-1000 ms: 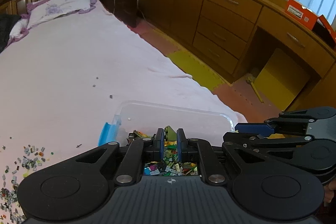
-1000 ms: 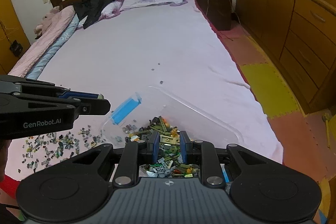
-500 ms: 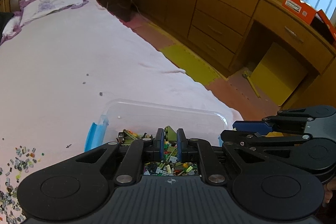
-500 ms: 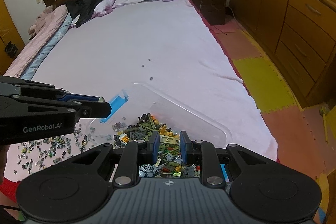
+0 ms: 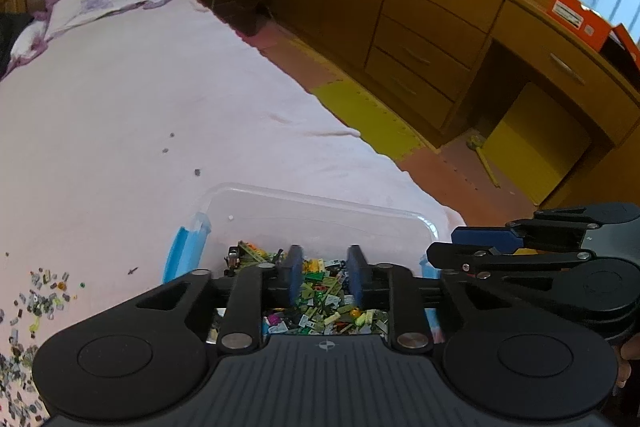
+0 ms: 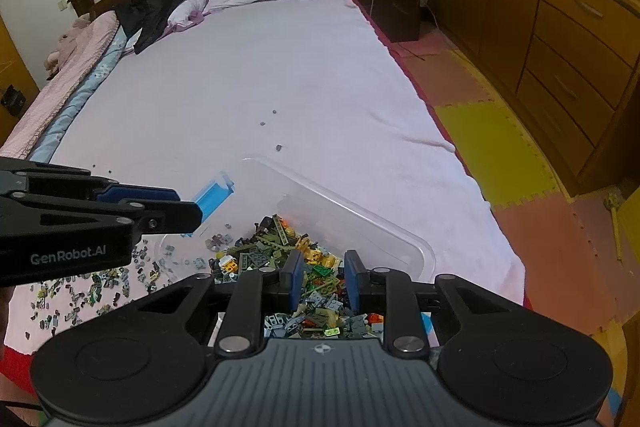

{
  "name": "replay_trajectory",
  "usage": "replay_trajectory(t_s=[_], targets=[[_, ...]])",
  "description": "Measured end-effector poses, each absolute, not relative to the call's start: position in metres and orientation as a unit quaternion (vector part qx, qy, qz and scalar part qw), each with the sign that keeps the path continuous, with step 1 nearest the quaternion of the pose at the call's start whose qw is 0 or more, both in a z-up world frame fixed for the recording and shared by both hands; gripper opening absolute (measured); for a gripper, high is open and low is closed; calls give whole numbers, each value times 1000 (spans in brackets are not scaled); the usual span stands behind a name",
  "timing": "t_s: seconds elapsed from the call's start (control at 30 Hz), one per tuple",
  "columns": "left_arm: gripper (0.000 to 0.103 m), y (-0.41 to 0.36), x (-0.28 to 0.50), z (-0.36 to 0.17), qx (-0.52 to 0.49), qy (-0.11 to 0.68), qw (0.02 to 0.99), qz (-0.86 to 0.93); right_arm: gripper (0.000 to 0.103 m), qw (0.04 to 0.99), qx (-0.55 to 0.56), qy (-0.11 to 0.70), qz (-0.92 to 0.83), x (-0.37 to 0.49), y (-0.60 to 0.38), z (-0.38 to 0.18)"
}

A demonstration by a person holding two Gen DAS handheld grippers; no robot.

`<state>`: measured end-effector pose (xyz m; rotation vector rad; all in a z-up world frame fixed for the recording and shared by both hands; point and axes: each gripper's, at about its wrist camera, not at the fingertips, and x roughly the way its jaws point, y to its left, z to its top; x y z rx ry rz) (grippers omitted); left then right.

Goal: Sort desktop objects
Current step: 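Carry both held bricks over the clear plastic box and open both tools, then move both open tools back over the scattered bricks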

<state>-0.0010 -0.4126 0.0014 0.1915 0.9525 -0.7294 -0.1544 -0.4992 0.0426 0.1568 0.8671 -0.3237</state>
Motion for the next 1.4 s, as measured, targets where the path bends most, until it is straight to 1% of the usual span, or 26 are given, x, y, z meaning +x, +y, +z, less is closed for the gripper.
replay_trajectory(t_s=[0.03,0.07,0.1,0.13,0.2,0.3,0.5,0.73,0.83,1.0,1.2,1.4], targets=[[42,-411,-1,2,89,448,822,-340,28,892,76,418,-155,-154,-499,43],[50,-410,-1,2,87,448,823,-337,31,892,77,419,-154,-153,-499,43],[54,-409,-1,2,85,448,825,-334,35,892,78,419,-153,-153,-499,42],[55,-408,-1,3,83,448,826,-332,36,891,79,420,-152,-152,-499,42],[63,-405,-1,3,82,450,826,-328,40,891,79,421,-151,-151,-499,42],[71,-401,-2,3,81,454,828,-320,44,889,80,426,-149,-148,-497,42],[80,-384,-4,1,71,462,834,-294,49,883,74,442,-141,-139,-489,39],[81,-339,-6,0,57,480,844,-233,53,883,68,455,-97,-123,-461,32],[83,-311,-5,0,42,486,851,-196,53,884,56,459,-69,-111,-439,30],[84,-261,-2,-2,12,492,858,-147,59,887,22,461,-31,-98,-398,33],[84,-203,4,-9,-16,494,861,-119,59,883,1,469,-27,-78,-354,36],[84,-132,18,-24,-14,507,853,-124,59,872,-9,488,-39,-57,-291,21]])
